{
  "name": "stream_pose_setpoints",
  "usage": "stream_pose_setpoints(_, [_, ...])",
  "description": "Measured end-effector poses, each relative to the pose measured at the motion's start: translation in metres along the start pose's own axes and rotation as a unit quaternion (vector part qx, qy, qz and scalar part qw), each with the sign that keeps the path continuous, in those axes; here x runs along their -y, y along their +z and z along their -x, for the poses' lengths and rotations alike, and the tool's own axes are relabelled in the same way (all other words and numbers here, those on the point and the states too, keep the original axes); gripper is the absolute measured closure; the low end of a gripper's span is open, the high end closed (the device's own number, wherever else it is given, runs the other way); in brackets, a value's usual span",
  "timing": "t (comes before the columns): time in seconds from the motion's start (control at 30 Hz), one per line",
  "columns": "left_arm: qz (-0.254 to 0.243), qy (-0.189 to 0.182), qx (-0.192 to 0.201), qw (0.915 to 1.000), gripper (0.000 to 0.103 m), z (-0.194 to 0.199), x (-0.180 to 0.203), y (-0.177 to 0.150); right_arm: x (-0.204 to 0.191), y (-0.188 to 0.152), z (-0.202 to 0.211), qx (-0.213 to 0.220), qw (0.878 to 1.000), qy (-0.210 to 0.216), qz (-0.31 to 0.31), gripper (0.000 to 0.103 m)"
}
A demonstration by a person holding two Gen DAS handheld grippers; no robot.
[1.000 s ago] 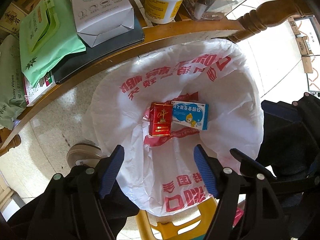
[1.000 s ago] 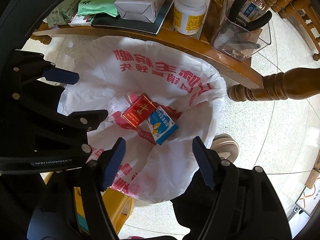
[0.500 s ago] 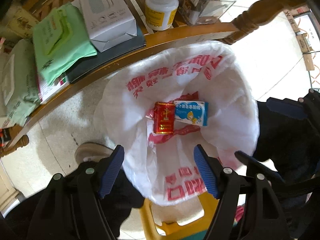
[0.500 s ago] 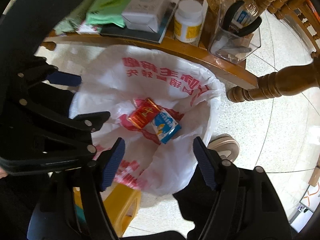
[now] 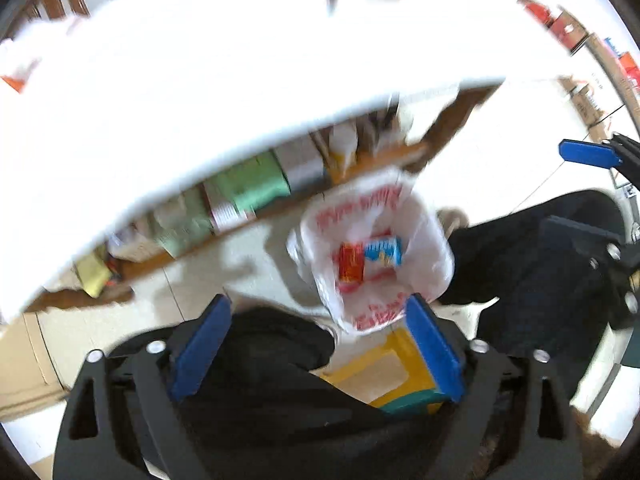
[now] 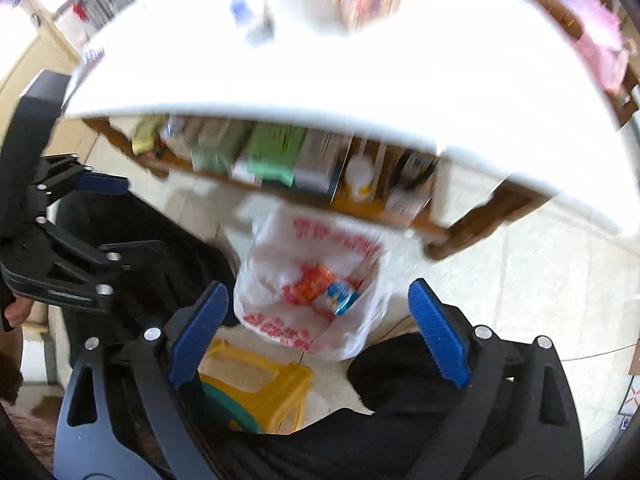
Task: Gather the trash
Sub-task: 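Move both tools back over the table toward the remaining items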
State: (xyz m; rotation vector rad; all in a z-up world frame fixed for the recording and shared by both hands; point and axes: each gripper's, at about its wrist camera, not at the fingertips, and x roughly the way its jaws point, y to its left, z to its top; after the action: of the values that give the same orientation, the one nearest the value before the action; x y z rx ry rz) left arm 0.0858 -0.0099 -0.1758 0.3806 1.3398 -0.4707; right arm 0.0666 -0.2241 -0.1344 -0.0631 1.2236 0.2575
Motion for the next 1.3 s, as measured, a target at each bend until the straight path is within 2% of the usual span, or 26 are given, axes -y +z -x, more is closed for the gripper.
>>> stream_pose_setpoints(0.07, [-0.004, 0.008, 0.021, 0.9997, 0.012, 0.039, -0.005, 0.013, 0.001, 0.016, 0.026, 0.013, 1.000, -0.006, 0.005, 0.012])
stream_pose_setpoints(0.17, [-0.005, 0.041, 0.046, 0.9981, 0.012, 0.088, -0.013, 0.037, 0.002, 0.043, 0.062, 0.037, 0.999, -0.019, 0.014, 0.011])
stream_pose_setpoints(0.27, [0.011, 0.043, 0.063, 0.9970, 0.012, 0.124, -0.026, 0.061, 0.005, 0.071, 0.091, 0.054, 0.998, -0.011, 0.008, 0.010])
stream_pose_setpoints(0.4, [0.010, 0.078, 0.085, 0.9933, 0.012, 0.159, -0.035, 0.087, 0.006, 0.104, 0.119, 0.079, 0.997, -0.010, 0.011, 0.010])
stream_pose_setpoints(0.5, [0.006, 0.085, 0.085, 0.9927, 0.012, 0.172, -0.038, 0.105, 0.010, 0.123, 0.133, 0.089, 0.996, -0.009, 0.005, 0.010])
stream_pose_setpoints(0.6, [0.010, 0.078, 0.083, 0.9934, 0.012, 0.176, -0.042, 0.118, 0.018, 0.136, 0.139, 0.092, 0.996, -0.001, -0.005, 0.010])
stream_pose_setpoints(0.77, [0.002, 0.079, 0.074, 0.9942, 0.012, 0.172, -0.044, 0.141, 0.024, 0.151, 0.142, 0.093, 0.995, -0.014, -0.010, 0.010])
stream_pose_setpoints(1.07, [0.000, 0.078, 0.052, 0.9956, 0.012, 0.144, -0.048, 0.167, 0.038, 0.161, 0.125, 0.076, 0.997, -0.009, -0.027, 0.010])
stream_pose_setpoints(1.3, [0.006, 0.064, 0.028, 0.9976, 0.012, 0.115, -0.057, 0.184, 0.043, 0.171, 0.105, 0.056, 0.998, -0.001, -0.036, 0.010])
